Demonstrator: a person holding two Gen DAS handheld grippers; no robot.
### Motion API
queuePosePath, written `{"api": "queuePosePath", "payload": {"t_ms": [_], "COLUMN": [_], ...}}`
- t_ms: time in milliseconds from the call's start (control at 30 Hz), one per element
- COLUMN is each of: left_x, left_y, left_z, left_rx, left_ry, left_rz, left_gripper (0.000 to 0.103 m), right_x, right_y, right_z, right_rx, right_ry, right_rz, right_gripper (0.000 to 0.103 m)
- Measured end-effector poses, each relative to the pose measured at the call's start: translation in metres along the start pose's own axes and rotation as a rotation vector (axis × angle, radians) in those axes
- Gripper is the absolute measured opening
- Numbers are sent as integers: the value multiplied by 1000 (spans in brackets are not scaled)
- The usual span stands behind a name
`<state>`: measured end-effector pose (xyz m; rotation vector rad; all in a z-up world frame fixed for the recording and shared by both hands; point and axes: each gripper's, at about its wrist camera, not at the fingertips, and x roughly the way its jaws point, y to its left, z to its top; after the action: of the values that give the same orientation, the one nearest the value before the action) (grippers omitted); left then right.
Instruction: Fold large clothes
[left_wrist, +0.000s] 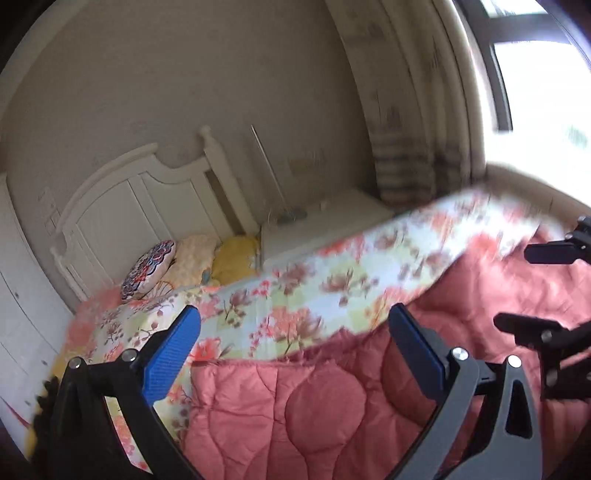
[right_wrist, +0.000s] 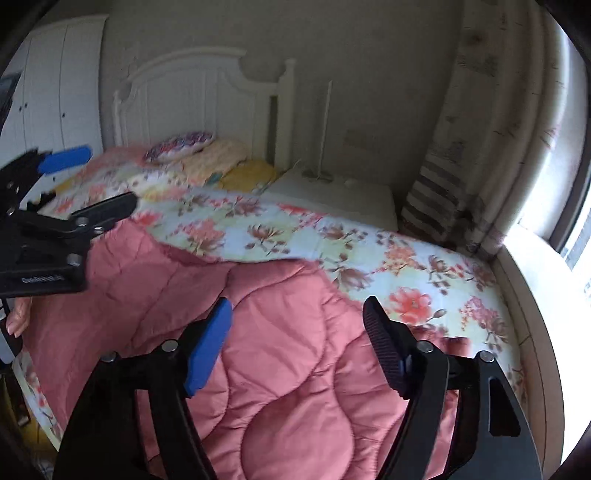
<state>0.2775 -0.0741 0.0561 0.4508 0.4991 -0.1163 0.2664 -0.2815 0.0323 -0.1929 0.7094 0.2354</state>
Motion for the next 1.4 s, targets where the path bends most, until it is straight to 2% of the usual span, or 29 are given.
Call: {"api": "queuePosePath", "payload": {"t_ms": [100, 133, 167, 233, 333, 467, 700, 767, 867, 967, 1067, 1100, 1167, 1300, 1333, 1400], "left_x": [69, 86, 99, 110, 114, 114, 115, 115, 116, 116, 116, 117, 119, 118, 111, 91], "left_y": [-16, -13, -7, 15, 20, 14, 18, 18, 19, 20, 20, 19, 19, 13, 12, 14], "left_z": [-38, -51, -62, -70, -75, -75, -76, -77, -77, -77, -77, -77, -76, -65, -57, -44], "left_rx": [60, 61, 18, -117, -152, -140, -153, -153, -158, -160, -161, -159, -157, -85, -66, -84], "left_ry": [181, 223, 261, 296, 306, 297, 300, 304, 307, 308, 311, 314, 328, 372, 364, 299], "left_rz": [36, 36, -2, -96, -129, -113, -126, -127, -132, -135, -134, -130, -130, -89, -51, -57], "left_gripper": [101, 101, 101, 101, 101, 101, 101, 101, 101, 101, 101, 101, 101, 101, 101, 101], "right_x": [62, 69, 72, 72, 73, 74, 73, 64, 34, 15, 51, 58, 63, 64, 64, 64], "right_y": [9, 2, -9, -16, -19, -20, -19, -15, 2, 36, 66, 63, 49, 48, 47, 45], "right_z": [-33, -40, -40, -42, -45, -45, -39, -31, -16, -9, -30, -36, -37, -38, -38, -38], "right_rx": [-71, -25, 46, 72, 84, 102, 101, 92, 63, -39, -164, -137, -58, -58, -56, -52], "right_ry": [137, 125, 128, 137, 138, 132, 154, 166, 86, 36, 153, 117, 117, 118, 117, 111], "right_rz": [-41, -5, 42, 72, 84, 96, 91, 60, 101, 154, 112, 128, 182, 189, 192, 196], "right_gripper": [65, 66, 66, 68, 68, 69, 70, 70, 70, 70, 73, 77, 80, 80, 80, 80]}}
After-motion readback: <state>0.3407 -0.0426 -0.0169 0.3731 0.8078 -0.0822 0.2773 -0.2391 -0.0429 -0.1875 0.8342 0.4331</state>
